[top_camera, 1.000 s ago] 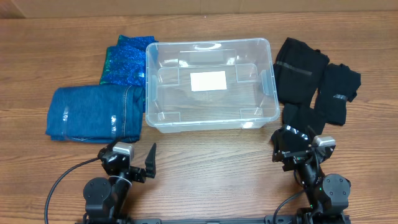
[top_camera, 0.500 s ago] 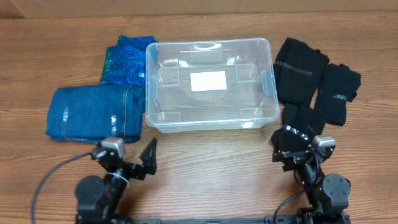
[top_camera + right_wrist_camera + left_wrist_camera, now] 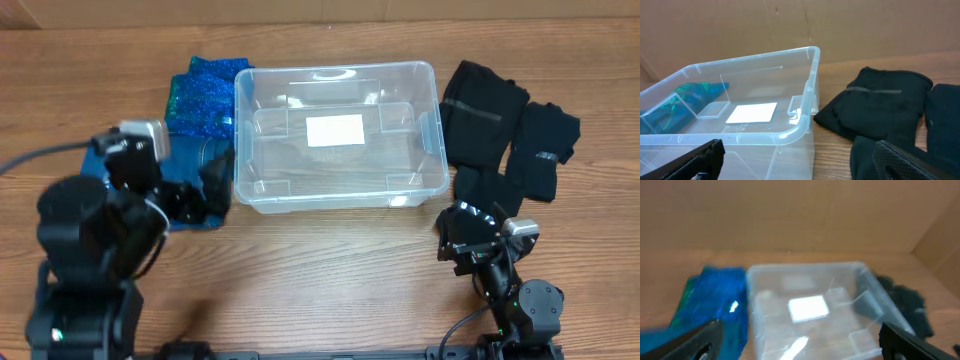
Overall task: Pack container
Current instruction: 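Reach the left gripper to the folded blue jeans and grasp them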
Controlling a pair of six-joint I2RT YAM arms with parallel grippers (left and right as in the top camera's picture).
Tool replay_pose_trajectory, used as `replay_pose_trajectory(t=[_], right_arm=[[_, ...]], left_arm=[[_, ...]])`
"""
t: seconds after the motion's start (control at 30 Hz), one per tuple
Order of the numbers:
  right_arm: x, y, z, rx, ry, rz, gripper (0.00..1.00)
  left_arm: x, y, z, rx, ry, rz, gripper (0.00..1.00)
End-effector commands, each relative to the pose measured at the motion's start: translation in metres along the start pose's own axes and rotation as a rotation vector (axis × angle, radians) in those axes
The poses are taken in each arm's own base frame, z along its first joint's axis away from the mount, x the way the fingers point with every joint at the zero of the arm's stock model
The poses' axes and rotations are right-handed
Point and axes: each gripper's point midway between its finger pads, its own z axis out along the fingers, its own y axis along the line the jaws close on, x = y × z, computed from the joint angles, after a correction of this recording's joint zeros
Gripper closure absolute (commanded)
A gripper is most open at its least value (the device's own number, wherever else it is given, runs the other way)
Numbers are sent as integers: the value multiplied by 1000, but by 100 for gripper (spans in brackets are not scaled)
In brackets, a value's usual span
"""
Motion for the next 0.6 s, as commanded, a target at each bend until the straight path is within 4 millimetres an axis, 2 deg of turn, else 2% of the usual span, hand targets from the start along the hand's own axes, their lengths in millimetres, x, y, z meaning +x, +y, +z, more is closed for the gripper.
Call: replay_pose_trajectory(t=[0.0, 0.2, 0.27, 0.43, 0.53, 0.57], right_arm=[[-3, -1, -1, 3, -14, -3, 0], [-3, -1, -1, 3, -14, -2, 0], [-3, -1, -1, 3, -14, -2, 0], [-3, -1, -1, 3, -14, -2, 0], [-3, -1, -1, 3, -14, -2, 0], [-3, -1, -1, 3, -14, -2, 0]], left_arm=[[-3, 67, 5, -318, 106, -159, 0], [20, 149, 26, -477, 348, -361, 0], [37, 186, 30, -516, 410, -458, 0], [79, 250, 37, -506, 503, -682, 1], [104, 289, 33, -515, 530, -786, 1], [119, 309, 29, -533, 541, -842, 0]])
